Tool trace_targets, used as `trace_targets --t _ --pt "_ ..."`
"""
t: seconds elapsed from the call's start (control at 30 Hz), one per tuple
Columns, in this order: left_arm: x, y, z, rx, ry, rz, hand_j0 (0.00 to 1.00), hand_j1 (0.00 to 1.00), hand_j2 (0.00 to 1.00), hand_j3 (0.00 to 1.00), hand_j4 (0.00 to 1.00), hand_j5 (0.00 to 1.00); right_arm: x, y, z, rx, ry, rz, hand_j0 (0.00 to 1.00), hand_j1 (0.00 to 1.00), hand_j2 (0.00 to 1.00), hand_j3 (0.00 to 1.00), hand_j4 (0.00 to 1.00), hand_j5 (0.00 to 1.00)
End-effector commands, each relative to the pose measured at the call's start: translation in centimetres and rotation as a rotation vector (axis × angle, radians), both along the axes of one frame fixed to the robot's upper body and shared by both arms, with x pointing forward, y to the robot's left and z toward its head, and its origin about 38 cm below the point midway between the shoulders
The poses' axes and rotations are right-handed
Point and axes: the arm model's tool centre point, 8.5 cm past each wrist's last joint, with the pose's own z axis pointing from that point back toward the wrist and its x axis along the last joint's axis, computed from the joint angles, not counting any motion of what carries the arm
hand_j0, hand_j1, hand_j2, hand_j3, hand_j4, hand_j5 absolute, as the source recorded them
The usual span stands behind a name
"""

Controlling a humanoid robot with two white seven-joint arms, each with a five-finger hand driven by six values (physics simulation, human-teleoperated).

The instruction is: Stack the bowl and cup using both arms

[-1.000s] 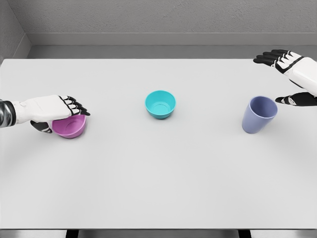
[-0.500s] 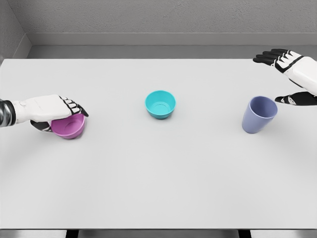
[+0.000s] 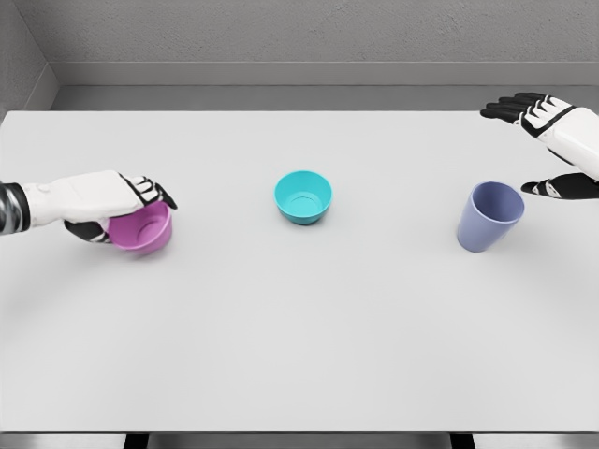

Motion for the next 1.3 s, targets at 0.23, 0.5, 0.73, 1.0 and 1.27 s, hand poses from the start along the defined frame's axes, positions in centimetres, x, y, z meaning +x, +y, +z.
trace_targets --t 0.23,0.5,0.73,1.0,1.27 --pt "1.5 -7.1 0.4 -0.192 -0.019 -0.093 0.39 0.39 0.39 0.39 0.39 0.39 0.0 0.1 0.1 0.006 0.0 0.001 1.0 1.0 1.0 1.0 1.0 1.0" --pt "4.5 -14.2 3.5 -0.198 -0.134 -0.185 0.39 0.39 0.39 0.39 0.39 0.39 0.0 0.0 0.1 0.005 0.0 0.001 1.0 1.0 1.0 1.0 1.0 1.0" --pt "7.0 -18.3 2.1 -0.161 -0.11 -0.186 0.39 0.39 0.39 0.39 0.39 0.39 0.0 0.1 0.1 0.005 -0.001 0.002 1.0 1.0 1.0 1.0 1.0 1.0" --pt "7.0 -22.1 0.6 -0.097 -0.083 -0.249 0.4 0.4 0.4 0.4 0.4 0.4 0.0 0.1 0.2 0.005 -0.002 0.001 1.0 1.0 1.0 1.0 1.0 1.0" --pt "7.2 -22.0 0.5 -0.09 -0.079 -0.244 0.42 0.42 0.42 0.42 0.42 0.42 -0.1 0.1 0.2 0.005 -0.002 0.003 1.0 1.0 1.0 1.0 1.0 1.0"
